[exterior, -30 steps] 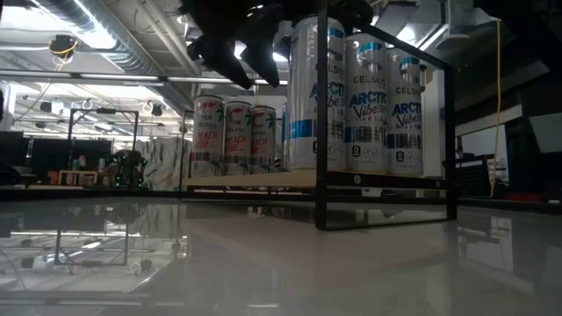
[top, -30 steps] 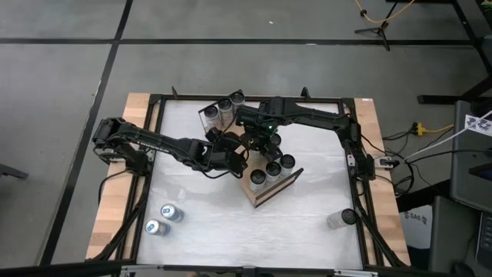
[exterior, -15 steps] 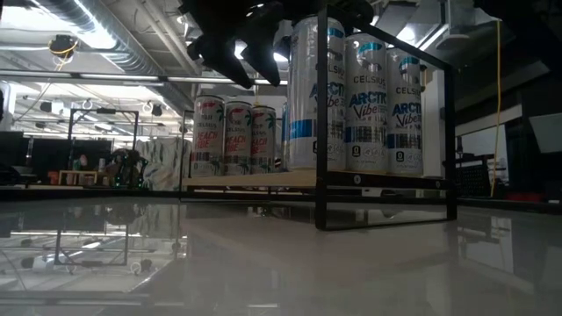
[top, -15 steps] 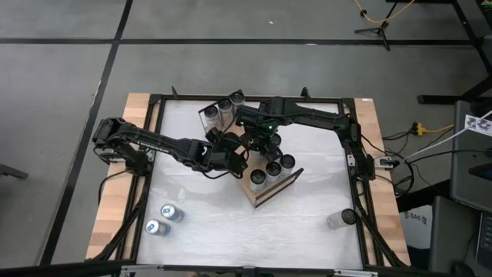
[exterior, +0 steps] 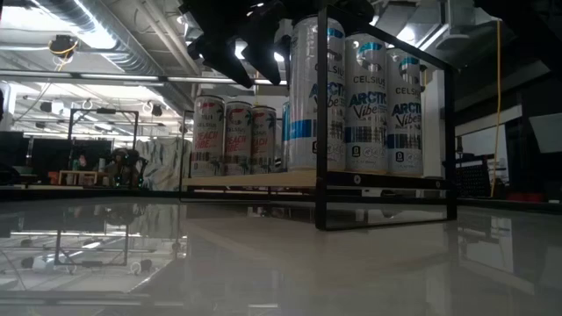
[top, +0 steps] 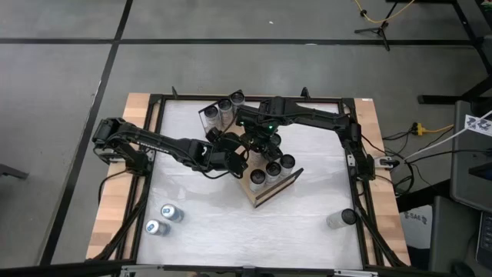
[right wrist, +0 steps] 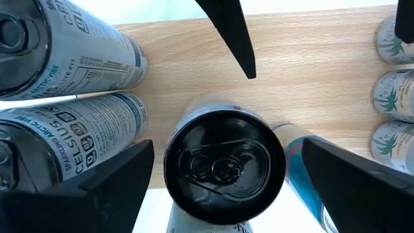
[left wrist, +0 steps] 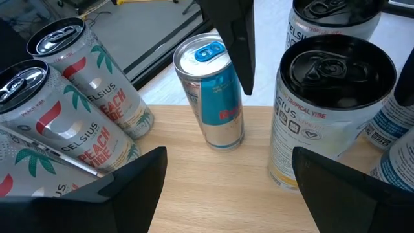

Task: Place canned beverage on shelf
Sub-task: Put the top blue soda can on the shelf and align with the other blue soda can

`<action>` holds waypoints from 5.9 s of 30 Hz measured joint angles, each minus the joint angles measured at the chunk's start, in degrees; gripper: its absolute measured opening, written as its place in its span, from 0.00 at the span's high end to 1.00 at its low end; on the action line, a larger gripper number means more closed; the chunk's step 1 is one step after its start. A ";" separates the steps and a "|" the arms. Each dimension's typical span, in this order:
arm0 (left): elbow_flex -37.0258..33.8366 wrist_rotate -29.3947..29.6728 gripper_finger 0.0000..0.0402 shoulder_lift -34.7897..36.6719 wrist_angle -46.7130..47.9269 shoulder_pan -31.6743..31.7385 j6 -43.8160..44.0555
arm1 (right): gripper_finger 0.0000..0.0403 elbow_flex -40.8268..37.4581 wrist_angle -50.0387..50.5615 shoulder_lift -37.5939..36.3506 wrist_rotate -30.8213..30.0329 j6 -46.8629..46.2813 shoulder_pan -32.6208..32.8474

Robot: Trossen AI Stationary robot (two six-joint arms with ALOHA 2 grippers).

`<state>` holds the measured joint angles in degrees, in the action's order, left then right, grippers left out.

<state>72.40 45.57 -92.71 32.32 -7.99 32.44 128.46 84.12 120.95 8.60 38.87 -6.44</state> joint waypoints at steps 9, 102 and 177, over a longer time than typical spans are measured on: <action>0.00 -0.16 0.19 0.00 0.01 0.07 -1.18 | 0.03 0.48 1.15 -0.02 -2.49 0.02 0.09; 15.96 -39.48 0.19 4.89 51.86 -29.21 58.31 | 0.03 -9.09 3.85 -32.42 7.08 -14.23 1.38; -0.57 -47.29 0.38 1.90 42.16 -35.67 93.01 | 0.03 -71.58 -37.55 -73.70 7.10 -29.83 2.31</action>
<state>71.84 -1.72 -90.80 74.48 -43.66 125.45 56.88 46.57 47.24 15.70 9.04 -4.13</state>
